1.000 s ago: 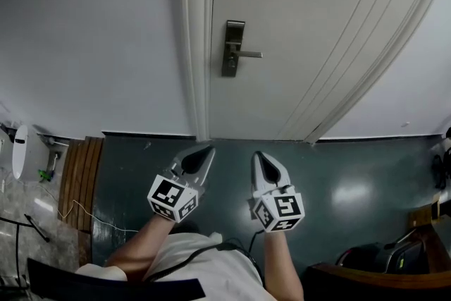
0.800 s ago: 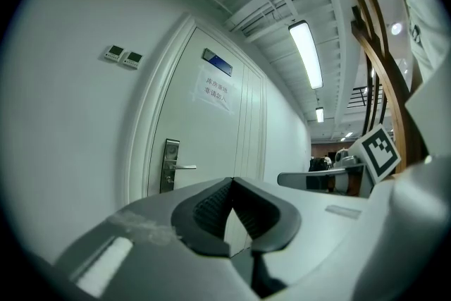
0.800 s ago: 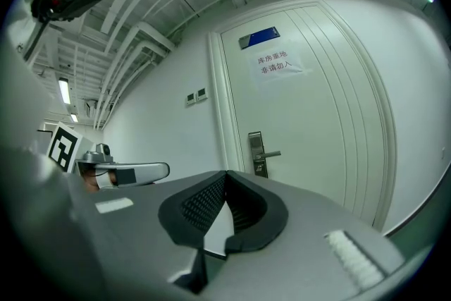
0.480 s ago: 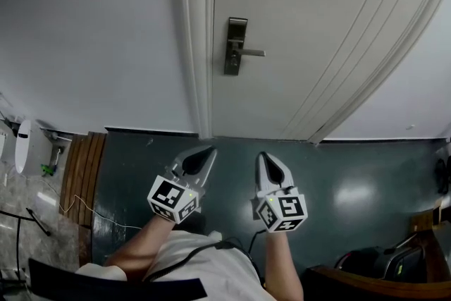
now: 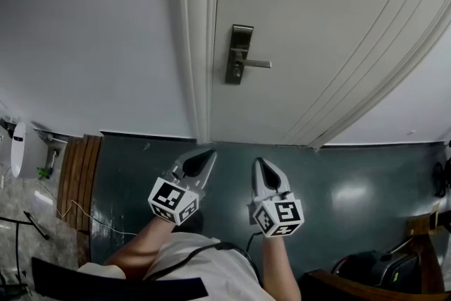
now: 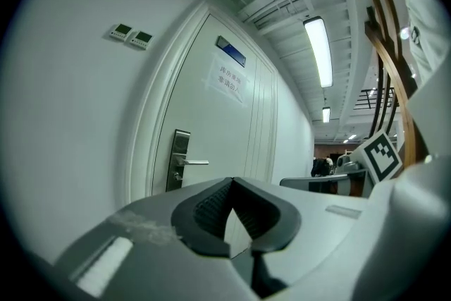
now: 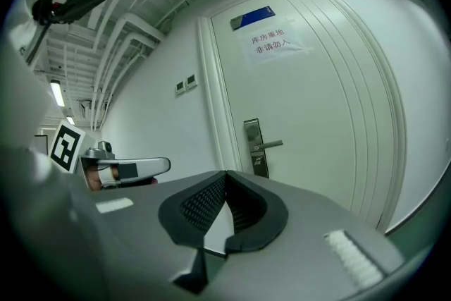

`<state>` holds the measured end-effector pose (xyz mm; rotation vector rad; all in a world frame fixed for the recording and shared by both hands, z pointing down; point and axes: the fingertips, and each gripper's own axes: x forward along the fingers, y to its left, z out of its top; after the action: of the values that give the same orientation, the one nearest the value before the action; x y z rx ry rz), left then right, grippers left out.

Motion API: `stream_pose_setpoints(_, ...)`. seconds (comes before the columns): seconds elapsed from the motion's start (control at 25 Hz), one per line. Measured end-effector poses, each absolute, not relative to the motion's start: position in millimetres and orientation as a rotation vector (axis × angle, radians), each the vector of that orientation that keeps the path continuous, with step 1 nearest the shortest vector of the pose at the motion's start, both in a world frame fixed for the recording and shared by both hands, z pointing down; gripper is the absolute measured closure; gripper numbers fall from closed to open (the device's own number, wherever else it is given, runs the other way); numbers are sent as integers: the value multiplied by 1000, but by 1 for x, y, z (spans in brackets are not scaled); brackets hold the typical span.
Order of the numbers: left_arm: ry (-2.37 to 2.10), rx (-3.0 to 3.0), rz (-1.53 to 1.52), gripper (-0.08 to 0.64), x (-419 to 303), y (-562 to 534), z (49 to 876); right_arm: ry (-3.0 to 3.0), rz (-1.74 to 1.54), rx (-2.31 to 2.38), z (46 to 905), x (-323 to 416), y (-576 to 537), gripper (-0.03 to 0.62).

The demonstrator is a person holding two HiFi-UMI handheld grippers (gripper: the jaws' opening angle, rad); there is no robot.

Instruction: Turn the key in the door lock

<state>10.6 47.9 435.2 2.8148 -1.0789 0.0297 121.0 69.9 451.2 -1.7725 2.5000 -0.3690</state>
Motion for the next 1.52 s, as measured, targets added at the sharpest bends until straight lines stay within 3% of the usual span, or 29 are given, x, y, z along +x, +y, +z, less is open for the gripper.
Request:
stream_pose_setpoints(0.6,-953,2830,9,555,-9,-111,419,2467,-388,-1852,436,90,-81,584)
stream_pose_setpoints(1.52,-835,2831,-7,555,-25,-199,436,2409,-453,-1920,447,68,-168,584)
